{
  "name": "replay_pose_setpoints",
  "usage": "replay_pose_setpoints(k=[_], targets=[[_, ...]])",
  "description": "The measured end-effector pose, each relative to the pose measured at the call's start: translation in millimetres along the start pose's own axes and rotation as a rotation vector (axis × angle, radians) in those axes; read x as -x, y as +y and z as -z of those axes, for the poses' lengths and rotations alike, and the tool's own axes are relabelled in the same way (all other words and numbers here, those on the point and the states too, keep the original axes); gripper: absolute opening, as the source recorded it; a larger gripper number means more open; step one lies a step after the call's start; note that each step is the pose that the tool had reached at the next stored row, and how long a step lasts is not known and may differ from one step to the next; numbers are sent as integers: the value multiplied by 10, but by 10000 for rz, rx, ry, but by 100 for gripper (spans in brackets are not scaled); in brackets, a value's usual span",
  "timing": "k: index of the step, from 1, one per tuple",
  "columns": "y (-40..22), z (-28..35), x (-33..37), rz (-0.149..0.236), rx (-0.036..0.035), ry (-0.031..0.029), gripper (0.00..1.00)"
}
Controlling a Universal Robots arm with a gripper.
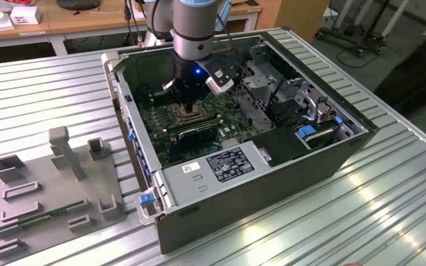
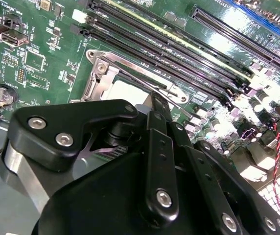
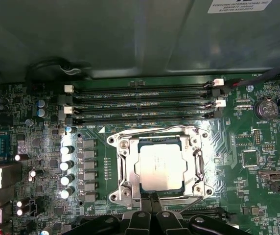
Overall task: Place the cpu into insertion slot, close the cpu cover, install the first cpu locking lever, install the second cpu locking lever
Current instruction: 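Install the second cpu locking lever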
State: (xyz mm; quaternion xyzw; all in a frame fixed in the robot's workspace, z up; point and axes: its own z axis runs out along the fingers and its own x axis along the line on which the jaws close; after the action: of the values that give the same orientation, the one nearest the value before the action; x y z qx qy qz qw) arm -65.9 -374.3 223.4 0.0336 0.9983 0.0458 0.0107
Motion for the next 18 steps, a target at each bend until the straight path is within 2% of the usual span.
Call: replay_pose_setpoints(k=[13,18], targets=[[-1,-9,-5,-1,0,0,11],[7,79,-2,-2,0,4,11]])
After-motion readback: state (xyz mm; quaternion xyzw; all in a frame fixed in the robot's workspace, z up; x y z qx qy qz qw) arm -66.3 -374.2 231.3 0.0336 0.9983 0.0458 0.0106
